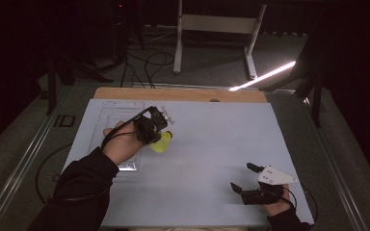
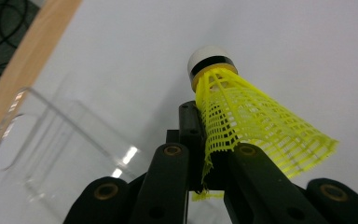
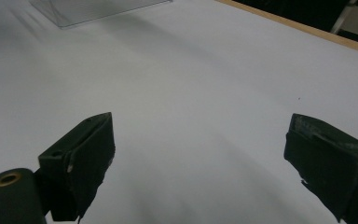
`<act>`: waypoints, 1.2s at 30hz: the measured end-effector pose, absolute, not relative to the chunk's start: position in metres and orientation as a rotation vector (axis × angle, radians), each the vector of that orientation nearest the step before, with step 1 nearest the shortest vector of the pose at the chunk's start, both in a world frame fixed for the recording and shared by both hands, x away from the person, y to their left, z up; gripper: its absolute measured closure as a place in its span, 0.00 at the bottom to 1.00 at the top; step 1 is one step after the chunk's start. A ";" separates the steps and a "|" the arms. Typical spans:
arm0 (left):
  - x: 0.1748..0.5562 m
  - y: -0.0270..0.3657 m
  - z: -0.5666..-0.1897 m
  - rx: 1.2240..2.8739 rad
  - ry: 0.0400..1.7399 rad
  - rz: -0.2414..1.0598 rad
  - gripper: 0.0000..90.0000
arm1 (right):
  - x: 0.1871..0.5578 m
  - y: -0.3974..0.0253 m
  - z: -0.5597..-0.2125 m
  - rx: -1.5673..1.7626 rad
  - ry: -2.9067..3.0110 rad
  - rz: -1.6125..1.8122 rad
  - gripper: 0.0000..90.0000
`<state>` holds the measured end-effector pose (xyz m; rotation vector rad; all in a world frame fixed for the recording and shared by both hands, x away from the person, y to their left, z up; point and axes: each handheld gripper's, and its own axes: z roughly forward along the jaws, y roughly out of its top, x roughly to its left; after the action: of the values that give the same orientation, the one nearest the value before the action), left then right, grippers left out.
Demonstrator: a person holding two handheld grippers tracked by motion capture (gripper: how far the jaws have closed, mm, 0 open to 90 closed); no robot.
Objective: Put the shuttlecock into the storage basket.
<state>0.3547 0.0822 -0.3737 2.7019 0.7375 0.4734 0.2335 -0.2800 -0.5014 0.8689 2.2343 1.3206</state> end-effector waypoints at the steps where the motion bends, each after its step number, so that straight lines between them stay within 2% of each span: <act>1: 0.355 0.082 -0.374 2.702 0.738 0.473 0.99 | 0.233 -0.280 -0.501 0.869 2.234 1.321 0.10; 16: 0.373 0.137 -0.353 2.521 0.977 0.603 0.99 | 0.234 -0.280 -0.502 0.871 2.218 1.323 0.10; 25: 0.383 0.163 -0.357 2.430 1.099 0.634 0.99 | 0.234 -0.280 -0.502 0.874 2.221 1.322 0.10; 36: 0.389 0.173 -0.374 2.370 1.190 0.660 0.99 | 0.234 -0.280 -0.502 0.873 2.225 1.319 0.10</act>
<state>0.3888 0.1729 -0.3736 2.3696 1.1898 0.6603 0.2340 -0.2800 -0.5022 0.8732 2.2253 1.3191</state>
